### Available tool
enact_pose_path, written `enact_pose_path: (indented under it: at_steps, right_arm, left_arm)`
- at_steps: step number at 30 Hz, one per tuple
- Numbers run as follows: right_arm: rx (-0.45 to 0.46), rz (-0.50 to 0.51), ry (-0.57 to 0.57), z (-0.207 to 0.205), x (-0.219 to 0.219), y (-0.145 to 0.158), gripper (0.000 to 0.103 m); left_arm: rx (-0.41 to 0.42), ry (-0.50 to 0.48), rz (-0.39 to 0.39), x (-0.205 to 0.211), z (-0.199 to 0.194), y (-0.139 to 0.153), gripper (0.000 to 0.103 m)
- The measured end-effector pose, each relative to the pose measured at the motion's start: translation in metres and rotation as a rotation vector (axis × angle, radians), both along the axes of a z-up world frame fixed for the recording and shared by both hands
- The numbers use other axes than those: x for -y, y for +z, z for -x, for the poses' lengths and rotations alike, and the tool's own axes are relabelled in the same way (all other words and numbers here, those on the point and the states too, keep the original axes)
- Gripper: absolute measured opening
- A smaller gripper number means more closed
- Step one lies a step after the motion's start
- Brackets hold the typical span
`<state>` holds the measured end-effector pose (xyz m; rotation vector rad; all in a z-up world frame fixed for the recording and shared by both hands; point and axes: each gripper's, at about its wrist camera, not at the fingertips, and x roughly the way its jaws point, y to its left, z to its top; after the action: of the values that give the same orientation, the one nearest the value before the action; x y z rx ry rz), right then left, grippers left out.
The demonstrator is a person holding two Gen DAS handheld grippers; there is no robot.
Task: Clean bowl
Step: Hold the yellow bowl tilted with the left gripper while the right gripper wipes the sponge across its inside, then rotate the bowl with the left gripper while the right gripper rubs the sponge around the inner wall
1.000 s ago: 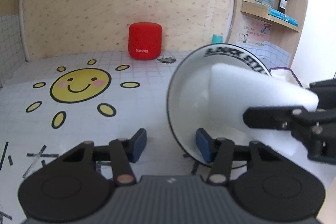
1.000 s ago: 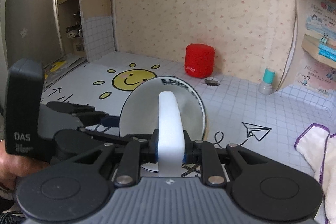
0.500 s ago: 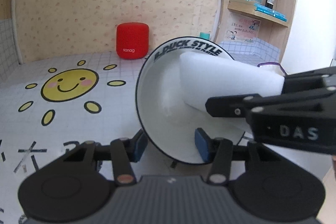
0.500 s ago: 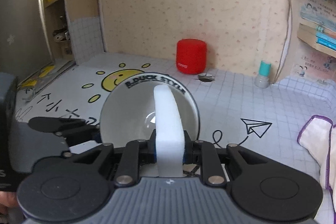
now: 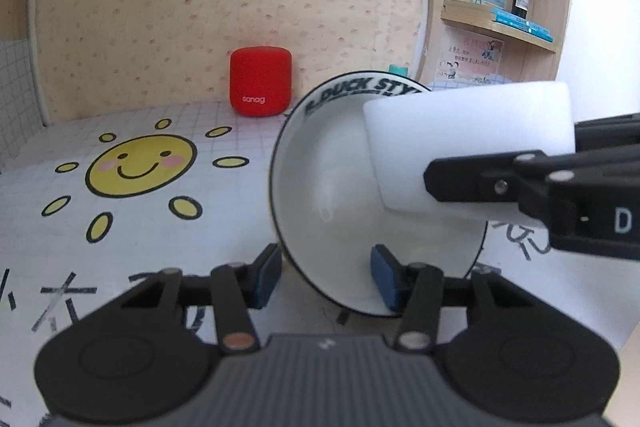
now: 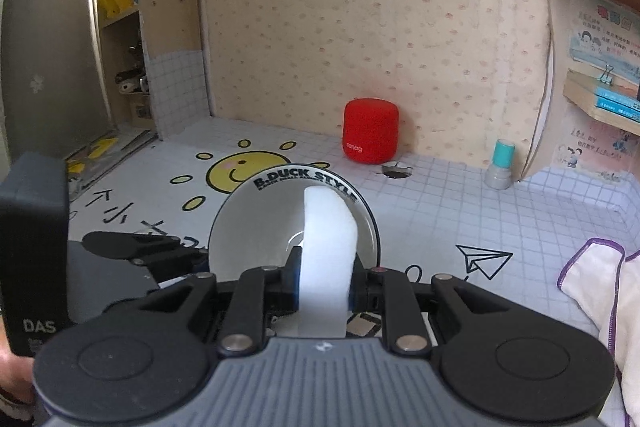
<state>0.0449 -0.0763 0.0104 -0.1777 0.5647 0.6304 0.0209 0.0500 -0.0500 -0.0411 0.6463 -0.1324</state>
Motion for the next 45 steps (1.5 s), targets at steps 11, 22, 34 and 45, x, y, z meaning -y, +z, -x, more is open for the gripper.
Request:
enact_pose_path:
  at_steps: [11, 22, 34, 45]
  right_arm:
    - [0.007, 0.028, 0.030, 0.007, -0.004, -0.004, 0.020]
    - [0.010, -0.027, 0.005, 0.006, 0.005, -0.002, 0.018]
    - [0.019, -0.030, -0.011, -0.002, -0.001, -0.002, 0.018]
    - [-0.020, -0.036, 0.020, 0.000, -0.005, -0.007, 0.018]
  left_arm:
    - [-0.008, 0.005, 0.014, 0.001, 0.001, 0.002, 0.047]
    - [-0.016, 0.025, 0.037, 0.000, -0.002, 0.003, 0.047]
    - [-0.006, 0.063, 0.036, -0.013, -0.003, 0.001, 0.036]
    - [-0.008, 0.075, 0.038, -0.013, 0.002, 0.000, 0.036]
